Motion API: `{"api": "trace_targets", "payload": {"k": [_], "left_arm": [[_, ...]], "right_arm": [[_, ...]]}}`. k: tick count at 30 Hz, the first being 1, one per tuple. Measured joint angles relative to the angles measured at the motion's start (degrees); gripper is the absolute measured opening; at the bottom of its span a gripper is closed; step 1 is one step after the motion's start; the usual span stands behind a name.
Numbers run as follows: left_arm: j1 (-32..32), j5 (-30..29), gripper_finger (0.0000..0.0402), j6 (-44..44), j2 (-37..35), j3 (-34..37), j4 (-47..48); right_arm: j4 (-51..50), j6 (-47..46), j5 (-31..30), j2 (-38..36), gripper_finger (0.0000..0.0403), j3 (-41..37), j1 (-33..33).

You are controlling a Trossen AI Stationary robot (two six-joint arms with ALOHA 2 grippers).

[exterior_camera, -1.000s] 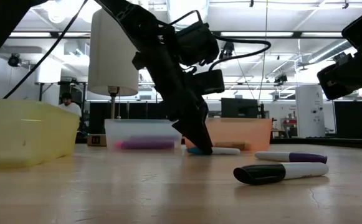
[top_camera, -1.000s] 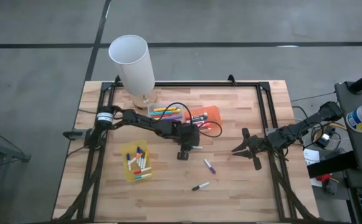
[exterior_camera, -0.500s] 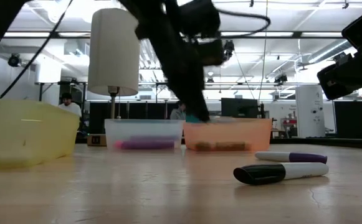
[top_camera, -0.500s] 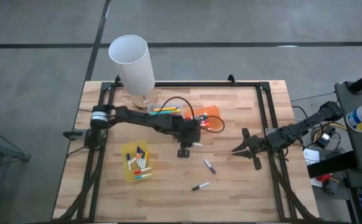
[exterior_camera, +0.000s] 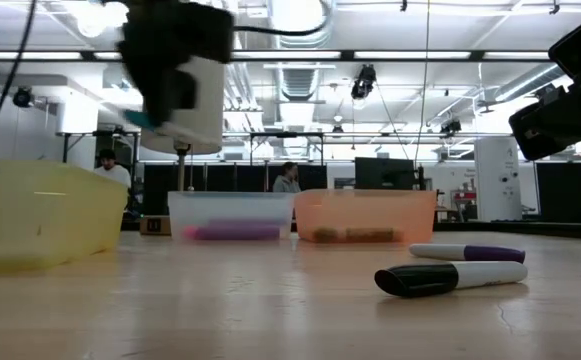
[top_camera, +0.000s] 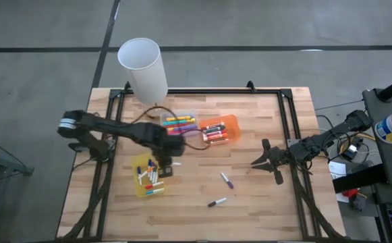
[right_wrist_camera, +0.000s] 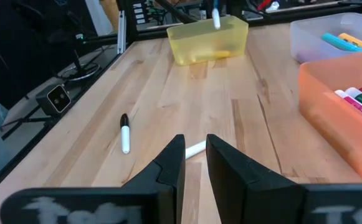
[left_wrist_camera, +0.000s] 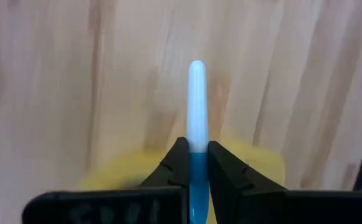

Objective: Pick & Place Markers
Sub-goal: Put the light blue pen into the yellow bin

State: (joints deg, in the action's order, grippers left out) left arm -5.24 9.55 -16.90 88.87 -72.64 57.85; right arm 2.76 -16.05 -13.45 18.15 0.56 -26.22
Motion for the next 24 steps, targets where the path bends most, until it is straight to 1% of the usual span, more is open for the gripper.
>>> {"api": "trace_targets", "payload": {"k": [7,10,13,17,24], "left_arm": [[-2.84,-0.59,0.0047,-14.76,-13.02,14.98,-0.65],[-3.54,-0.09,0.0048,-19.00,-16.42,20.82,-1.31],[-3.65,0.69,0.0049,-23.52,-18.88,24.69,-3.69],[-3.63,0.86,0.0051,-25.63,-20.18,27.04,-6.69],[-3.63,1.59,0.0056,-25.87,-20.63,26.46,-7.25]], "right_arm": [[0.01,0.00,-0.01,-0.02,0.0061,0.00,-0.02],[0.04,0.00,0.00,0.00,0.0061,0.00,0.00],[0.02,0.00,0.00,0.00,0.0061,0.00,-0.01],[0.02,0.00,0.00,-0.01,0.0061,0.00,-0.02],[0.00,0.00,-0.01,0.00,0.0061,0.00,-0.02]]}}
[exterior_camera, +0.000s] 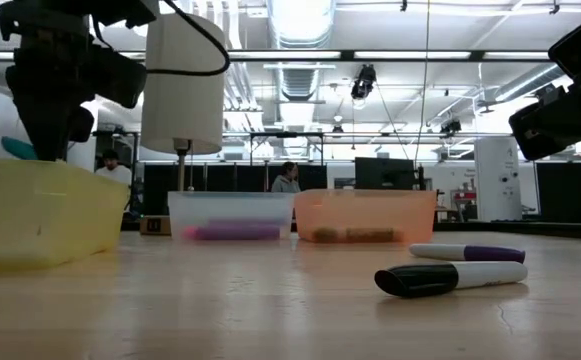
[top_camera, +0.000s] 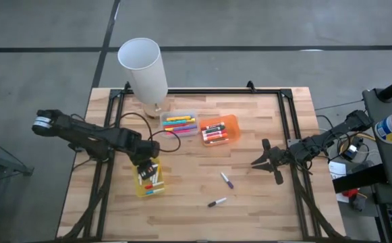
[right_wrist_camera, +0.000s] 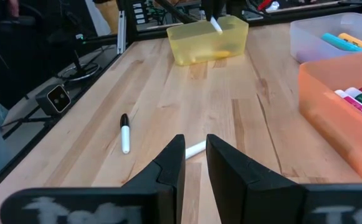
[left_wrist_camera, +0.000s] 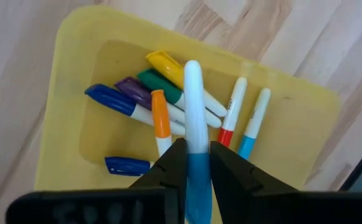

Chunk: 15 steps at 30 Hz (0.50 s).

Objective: Pick & Place Markers
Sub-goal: Put the light blue pen into the yellow bin, then put the purple pen into the yellow bin

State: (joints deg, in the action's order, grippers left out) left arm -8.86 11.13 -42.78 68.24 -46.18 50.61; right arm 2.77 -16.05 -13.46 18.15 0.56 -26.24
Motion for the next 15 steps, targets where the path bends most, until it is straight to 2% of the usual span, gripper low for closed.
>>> {"api": "trace_targets", "payload": {"k": [11,13,15], "left_arm": [[0.04,0.29,0.0157,-3.30,0.18,-0.58,0.44],[0.11,0.65,0.0161,-3.46,0.18,-1.37,0.44],[0.11,0.86,0.0162,-3.48,0.18,-2.50,0.35]], "right_arm": [[0.08,3.43,-0.02,0.00,0.0061,0.00,0.00],[2.19,-2.06,-0.44,0.05,0.0061,-0.02,0.00],[6.93,-12.95,-1.91,-0.01,0.0061,-0.02,0.01]]}}
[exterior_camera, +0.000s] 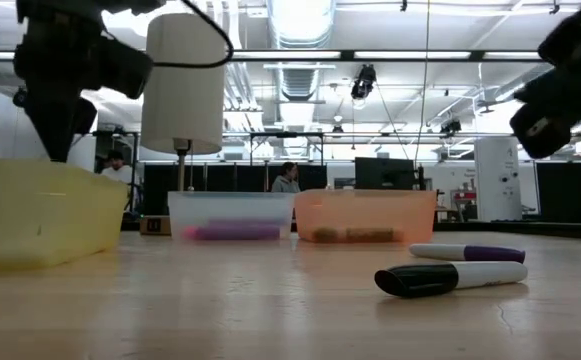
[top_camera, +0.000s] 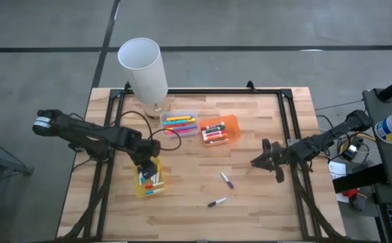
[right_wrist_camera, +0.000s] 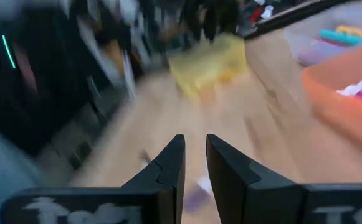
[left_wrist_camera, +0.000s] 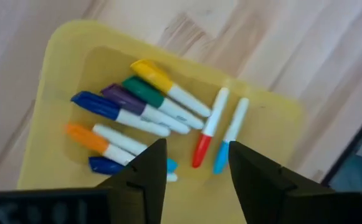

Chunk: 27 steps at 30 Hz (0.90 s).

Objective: Pick & Place Markers
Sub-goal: Put the purple pen into the yellow bin

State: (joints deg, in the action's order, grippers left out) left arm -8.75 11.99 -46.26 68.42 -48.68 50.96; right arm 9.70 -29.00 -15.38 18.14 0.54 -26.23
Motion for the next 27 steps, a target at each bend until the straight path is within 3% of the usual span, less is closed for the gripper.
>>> {"api": "trace_targets", "payload": {"k": [5,11,16,20,27], "left_arm": [[0.00,-0.44,0.0163,0.00,-0.07,-3.00,-0.60],[0.00,-3.55,0.0163,0.68,-0.03,-3.80,-3.83],[0.00,-4.00,0.0163,0.75,-0.02,-3.78,-4.31],[0.00,-4.07,0.0163,1.49,-0.02,-3.78,-4.31],[0.00,-2.27,0.0163,2.82,-0.01,-4.21,-4.29]], "right_arm": [[12.38,-24.81,-7.94,-0.01,0.0061,0.02,0.01],[27.03,-24.62,-24.21,1.32,0.0061,0.02,0.03],[36.43,-22.48,-24.57,5.27,0.0061,1.40,-0.01],[29.55,-23.35,-21.46,12.17,0.0061,10.18,-0.01],[-2.12,-25.81,-10.87,31.90,0.0061,35.42,-0.01]]}}
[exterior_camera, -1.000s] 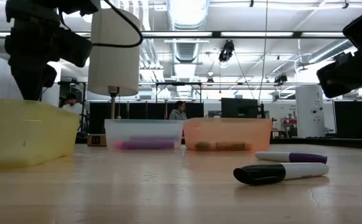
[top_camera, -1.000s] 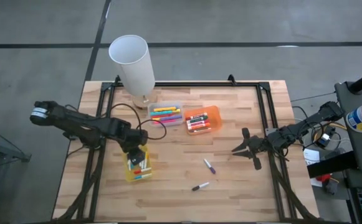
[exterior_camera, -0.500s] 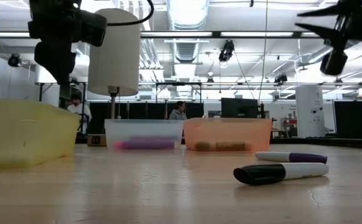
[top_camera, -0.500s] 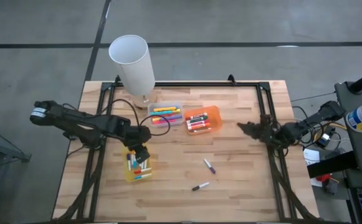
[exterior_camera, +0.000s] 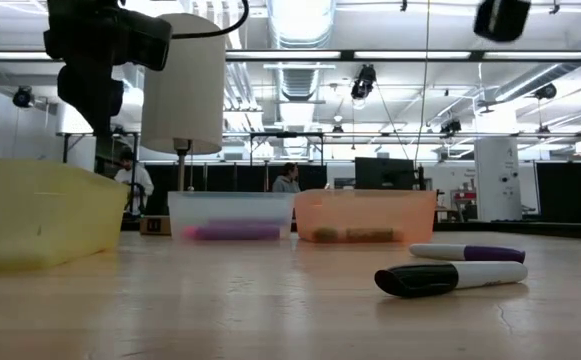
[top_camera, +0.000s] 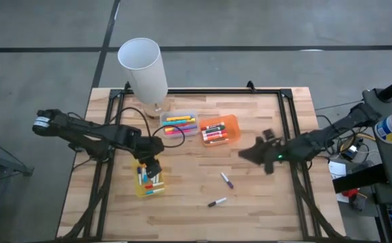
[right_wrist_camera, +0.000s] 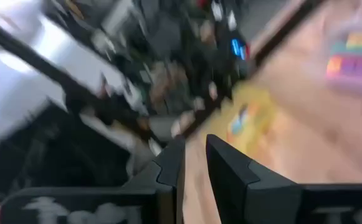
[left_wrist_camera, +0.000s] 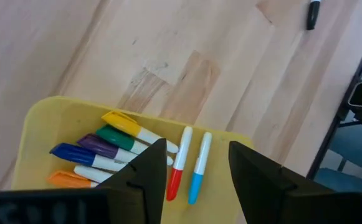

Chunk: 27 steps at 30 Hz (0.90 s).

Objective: Pick & Place Markers
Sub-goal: Put the purple pen into the yellow bin

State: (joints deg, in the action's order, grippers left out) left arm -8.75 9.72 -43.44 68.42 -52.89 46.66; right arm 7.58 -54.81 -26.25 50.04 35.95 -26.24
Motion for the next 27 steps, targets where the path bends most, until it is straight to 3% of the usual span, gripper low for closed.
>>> {"api": "trace_targets", "payload": {"k": [10,15,21,27], "left_arm": [[0.00,0.28,0.0163,3.05,-0.17,-1.83,0.01],[0.00,0.28,0.0163,4.84,-0.17,-3.22,-0.19],[0.00,0.28,0.0163,5.75,-0.19,-4.50,-0.54],[-0.07,0.28,0.0163,4.24,-0.19,-4.73,-0.80]], "right_arm": [[-41.79,-18.36,7.32,27.56,0.0057,29.75,0.57],[-61.69,-21.71,14.87,40.47,0.0099,40.39,1.82],[-69.45,-16.49,20.10,53.14,0.0173,48.64,2.78],[-74.63,-13.26,20.90,62.58,0.0186,52.09,2.95]]}}
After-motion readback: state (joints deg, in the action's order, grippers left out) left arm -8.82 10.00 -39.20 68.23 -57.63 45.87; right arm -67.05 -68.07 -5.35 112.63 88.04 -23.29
